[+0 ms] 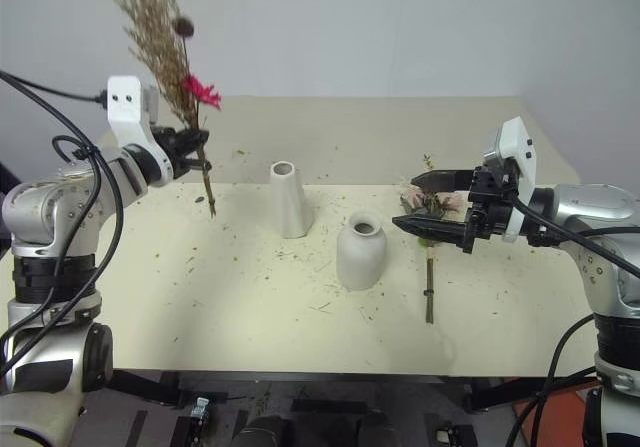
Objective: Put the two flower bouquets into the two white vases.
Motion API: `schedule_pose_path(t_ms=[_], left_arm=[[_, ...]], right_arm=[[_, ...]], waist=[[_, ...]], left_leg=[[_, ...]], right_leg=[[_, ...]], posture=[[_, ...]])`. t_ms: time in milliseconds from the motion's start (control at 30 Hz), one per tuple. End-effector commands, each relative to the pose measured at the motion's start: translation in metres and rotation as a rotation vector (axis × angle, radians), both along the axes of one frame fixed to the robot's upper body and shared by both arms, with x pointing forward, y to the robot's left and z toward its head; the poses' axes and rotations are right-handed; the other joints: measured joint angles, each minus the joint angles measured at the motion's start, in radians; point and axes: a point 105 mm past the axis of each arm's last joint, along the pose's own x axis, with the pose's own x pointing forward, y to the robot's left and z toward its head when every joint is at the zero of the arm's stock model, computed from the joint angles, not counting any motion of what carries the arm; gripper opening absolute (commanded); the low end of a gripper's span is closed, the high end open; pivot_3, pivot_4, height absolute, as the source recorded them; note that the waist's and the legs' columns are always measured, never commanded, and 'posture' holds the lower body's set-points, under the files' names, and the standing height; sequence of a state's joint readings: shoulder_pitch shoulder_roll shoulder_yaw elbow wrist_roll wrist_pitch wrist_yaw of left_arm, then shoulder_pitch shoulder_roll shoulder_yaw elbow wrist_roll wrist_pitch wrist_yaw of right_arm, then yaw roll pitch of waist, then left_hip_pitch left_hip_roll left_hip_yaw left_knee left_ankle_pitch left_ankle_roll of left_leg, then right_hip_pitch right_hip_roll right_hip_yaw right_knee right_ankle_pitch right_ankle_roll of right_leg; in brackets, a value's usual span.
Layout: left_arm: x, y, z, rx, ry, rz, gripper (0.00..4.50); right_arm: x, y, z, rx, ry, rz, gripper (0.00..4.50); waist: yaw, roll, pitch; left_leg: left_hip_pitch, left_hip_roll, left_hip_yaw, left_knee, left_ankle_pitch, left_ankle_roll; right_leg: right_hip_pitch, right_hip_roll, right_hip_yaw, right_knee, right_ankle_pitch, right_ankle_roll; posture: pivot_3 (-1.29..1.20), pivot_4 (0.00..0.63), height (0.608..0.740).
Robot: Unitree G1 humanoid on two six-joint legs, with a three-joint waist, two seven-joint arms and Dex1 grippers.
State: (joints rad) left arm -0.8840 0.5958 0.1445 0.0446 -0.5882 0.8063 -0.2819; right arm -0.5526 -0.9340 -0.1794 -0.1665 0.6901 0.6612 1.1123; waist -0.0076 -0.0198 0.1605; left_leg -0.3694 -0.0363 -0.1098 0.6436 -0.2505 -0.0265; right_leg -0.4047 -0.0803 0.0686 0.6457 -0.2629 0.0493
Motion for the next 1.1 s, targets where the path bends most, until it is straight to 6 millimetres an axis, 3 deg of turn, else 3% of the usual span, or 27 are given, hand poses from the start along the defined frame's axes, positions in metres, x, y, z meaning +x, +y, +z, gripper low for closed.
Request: schedule_pose_path(t_ms=[33,267,433,667,1100], left_arm=[[-0.005,-0.009,0.039,0.022,-0.184,-0.135,0.07],[-0.01,-0.027,0.068,-0.032,-0.227,-0.359,0.07],[-0.013,-0.039,0.077,-0.098,-0.237,-0.479,0.07],[-0.005,-0.048,0.079,-0.106,-0.245,-0.491,0.07],[0.006,-0.069,0.064,-0.099,-0.217,-0.515,0.07]], right_arm=[[-0.006,0.0,0.014,-0.004,-0.052,0.01,4.5],[-0.008,0.001,0.014,-0.003,-0.063,-0.001,4.5],[-0.01,0.001,0.014,0.0,-0.068,-0.005,4.5],[-0.011,0.001,0.015,0.004,-0.073,-0.017,4.5],[-0.014,-0.003,0.013,0.015,-0.074,-0.044,4.5]], waist=[[-0.004,0.0,0.0],[-0.01,0.0,0.0],[-0.01,0.0,0.0],[-0.01,0.0,0.0],[-0.01,0.0,0.0]], left_leg=[[0.0,0.0,0.0,0.0,0.0,0.0],[0.0,0.0,0.0,0.001,-0.001,0.002],[0.0,0.0,0.0,0.001,-0.001,0.003],[0.0,0.001,0.0,0.002,-0.001,0.003],[0.0,0.001,0.0,0.002,-0.001,0.003]], right_leg=[[0.0,0.0,0.0,0.0,0.0,0.0],[0.001,0.001,0.0,0.001,0.0,0.0],[0.001,0.001,0.0,0.002,0.0,0.0],[0.001,0.002,0.0,0.002,0.0,0.0],[0.001,0.002,0.0,0.002,0.0,0.0]], posture=[[0.0,0.15,0.74],[0.0,0.15,0.74],[0.0,0.15,0.74],[0.0,0.15,0.74],[0.0,0.15,0.74]])
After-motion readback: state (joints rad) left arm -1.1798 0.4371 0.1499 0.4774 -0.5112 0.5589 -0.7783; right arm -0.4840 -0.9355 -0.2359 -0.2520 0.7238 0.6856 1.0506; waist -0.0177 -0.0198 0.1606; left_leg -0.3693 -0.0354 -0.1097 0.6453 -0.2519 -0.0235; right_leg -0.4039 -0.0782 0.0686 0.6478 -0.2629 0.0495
